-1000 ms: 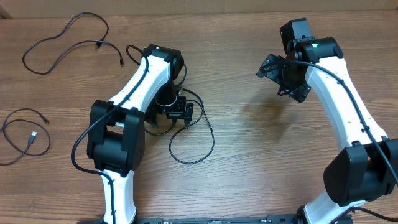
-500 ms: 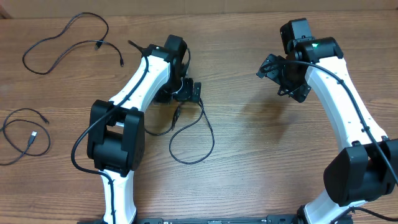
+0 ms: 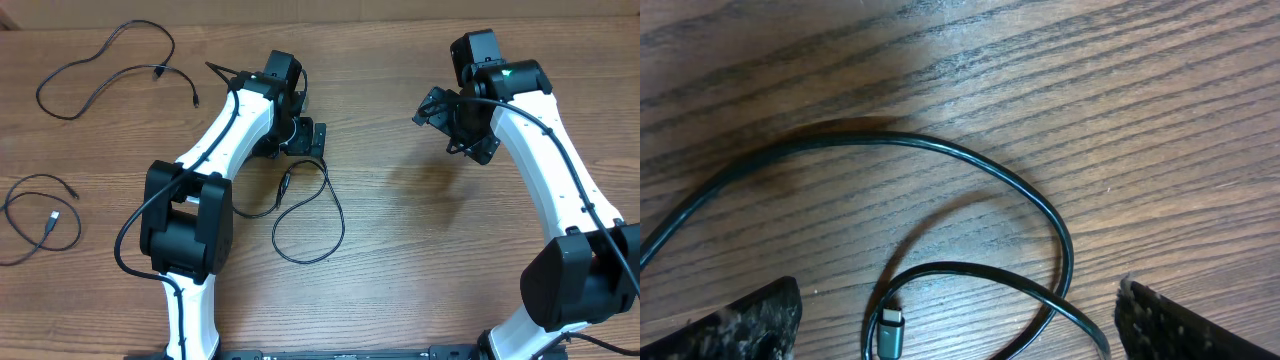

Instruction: Untangle cables

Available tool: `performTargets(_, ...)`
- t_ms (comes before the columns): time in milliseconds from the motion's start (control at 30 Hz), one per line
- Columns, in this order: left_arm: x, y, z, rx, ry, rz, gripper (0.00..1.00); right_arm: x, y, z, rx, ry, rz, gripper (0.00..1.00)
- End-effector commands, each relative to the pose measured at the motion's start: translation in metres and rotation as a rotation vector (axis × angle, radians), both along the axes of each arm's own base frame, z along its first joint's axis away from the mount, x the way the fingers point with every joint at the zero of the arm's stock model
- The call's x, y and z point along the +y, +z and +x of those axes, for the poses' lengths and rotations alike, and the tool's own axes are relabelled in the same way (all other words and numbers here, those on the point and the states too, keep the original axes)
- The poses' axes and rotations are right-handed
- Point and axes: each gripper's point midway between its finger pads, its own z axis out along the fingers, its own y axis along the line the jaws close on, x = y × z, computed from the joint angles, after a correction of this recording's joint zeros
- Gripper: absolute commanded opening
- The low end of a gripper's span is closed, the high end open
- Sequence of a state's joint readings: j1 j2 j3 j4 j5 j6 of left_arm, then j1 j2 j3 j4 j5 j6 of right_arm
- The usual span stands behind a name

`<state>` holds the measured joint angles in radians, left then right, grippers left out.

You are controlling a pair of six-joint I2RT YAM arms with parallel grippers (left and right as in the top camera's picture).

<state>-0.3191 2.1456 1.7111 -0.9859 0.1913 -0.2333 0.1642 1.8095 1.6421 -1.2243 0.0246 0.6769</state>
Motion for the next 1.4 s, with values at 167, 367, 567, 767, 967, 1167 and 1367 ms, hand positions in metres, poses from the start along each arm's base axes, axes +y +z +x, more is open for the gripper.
performTargets(167, -0.004, 0.001, 0.004, -0.009, -0.012, -0.013, 1.00, -0.001, 0.000, 0.000, 0.000, 0.002, 0.000, 1.00)
performTargets(367, -0.004, 0.001, 0.004, -0.009, -0.012, -0.013, 1.00, -0.001, 0.000, 0.000, 0.000, 0.002, 0.000, 1.00)
performTargets(567, -0.004, 0.001, 0.004, -0.009, -0.012, -0.013, 1.00, -0.001, 0.000, 0.000, 0.000, 0.002, 0.000, 1.00)
performTargets(767, -0.004, 0.001, 0.004, -0.009, -0.012, -0.013, 0.99, -0.001, 0.000, 0.000, 0.000, 0.002, 0.000, 1.00)
performTargets(967, -0.005, 0.001, 0.004, -0.006, -0.009, -0.020, 1.00, -0.001, 0.000, 0.000, 0.000, 0.002, 0.000, 1.00)
performTargets(1167, -0.021, 0.007, -0.039, 0.203, 0.027, -0.135, 1.00, -0.001, 0.000, 0.000, 0.000, 0.002, 0.000, 1.00)
performTargets(1367, -0.007, 0.007, -0.065, 0.273, -0.082, -0.076, 1.00, -0.001, 0.000, 0.000, 0.000, 0.002, 0.000, 1.00)
